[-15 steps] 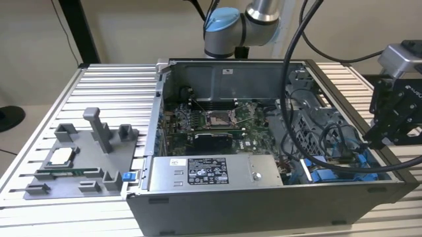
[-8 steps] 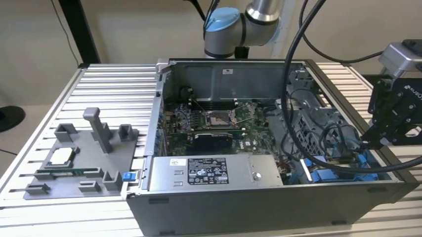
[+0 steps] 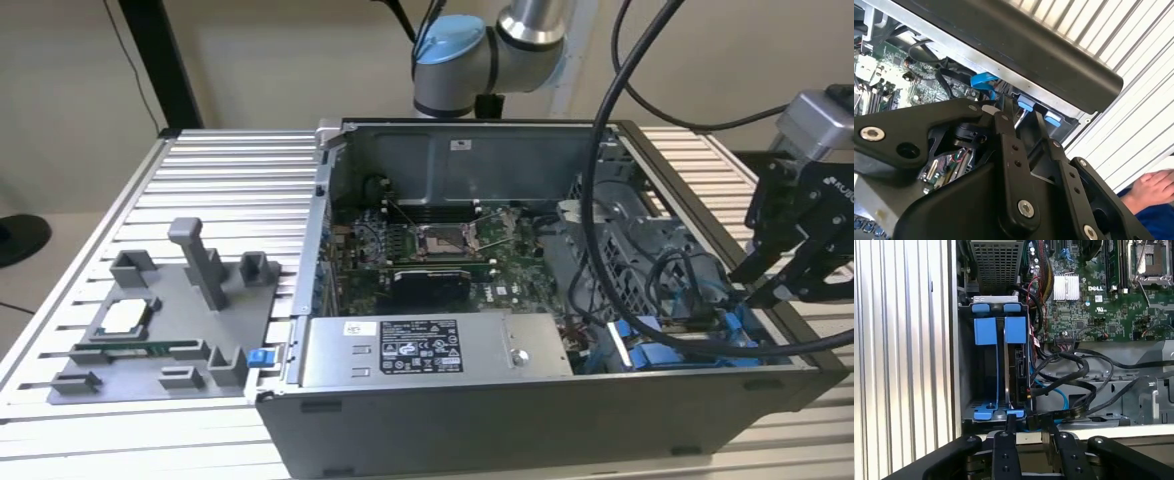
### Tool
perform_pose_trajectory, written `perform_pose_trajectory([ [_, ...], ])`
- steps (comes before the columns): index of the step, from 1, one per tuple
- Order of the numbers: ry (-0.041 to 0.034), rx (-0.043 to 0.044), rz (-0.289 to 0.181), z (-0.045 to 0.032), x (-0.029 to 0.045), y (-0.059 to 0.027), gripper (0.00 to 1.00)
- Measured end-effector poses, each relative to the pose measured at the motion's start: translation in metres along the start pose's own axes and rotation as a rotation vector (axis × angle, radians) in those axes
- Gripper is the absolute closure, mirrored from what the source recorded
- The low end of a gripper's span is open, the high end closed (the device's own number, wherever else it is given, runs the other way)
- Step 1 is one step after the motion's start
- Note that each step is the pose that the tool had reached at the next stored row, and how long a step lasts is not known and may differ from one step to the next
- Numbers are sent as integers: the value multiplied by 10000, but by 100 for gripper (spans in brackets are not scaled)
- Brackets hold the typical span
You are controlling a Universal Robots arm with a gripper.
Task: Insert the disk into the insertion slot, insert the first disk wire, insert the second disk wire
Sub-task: 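Insert the second disk wire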
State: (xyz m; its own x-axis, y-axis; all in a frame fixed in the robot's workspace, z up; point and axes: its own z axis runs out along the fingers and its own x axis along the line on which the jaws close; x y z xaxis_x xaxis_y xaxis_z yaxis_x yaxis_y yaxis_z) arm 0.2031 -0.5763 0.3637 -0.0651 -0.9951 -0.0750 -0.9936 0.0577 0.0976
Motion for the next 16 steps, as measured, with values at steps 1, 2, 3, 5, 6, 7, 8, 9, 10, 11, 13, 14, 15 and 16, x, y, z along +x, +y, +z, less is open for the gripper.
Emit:
perform_pose_trajectory([
  [1, -24, -34, -1, 4, 4, -2, 0],
  [2, -51, -61, -1, 9, 8, -3, 0],
  [3, -81, -82, -3, 14, 11, -4, 0],
  [5, -151, -98, -8, 26, 13, -5, 0],
  [6, -205, -102, -14, 29, 13, -6, 0],
  [7, -268, -107, -22, 31, 13, -7, 0],
  [8, -348, -112, -30, 33, 13, -7, 0],
  [9, -416, -116, -36, 35, 14, -7, 0],
  [10, -477, -120, -41, 36, 14, -6, 0],
  [11, -544, -124, -47, 39, 14, -7, 0],
  [13, -678, -133, -58, 42, 15, -7, 0],
  [14, -728, -136, -63, 42, 15, -7, 0],
  [15, -769, -139, -66, 43, 15, -7, 0],
  [16, -809, -142, -69, 43, 15, -7, 0],
])
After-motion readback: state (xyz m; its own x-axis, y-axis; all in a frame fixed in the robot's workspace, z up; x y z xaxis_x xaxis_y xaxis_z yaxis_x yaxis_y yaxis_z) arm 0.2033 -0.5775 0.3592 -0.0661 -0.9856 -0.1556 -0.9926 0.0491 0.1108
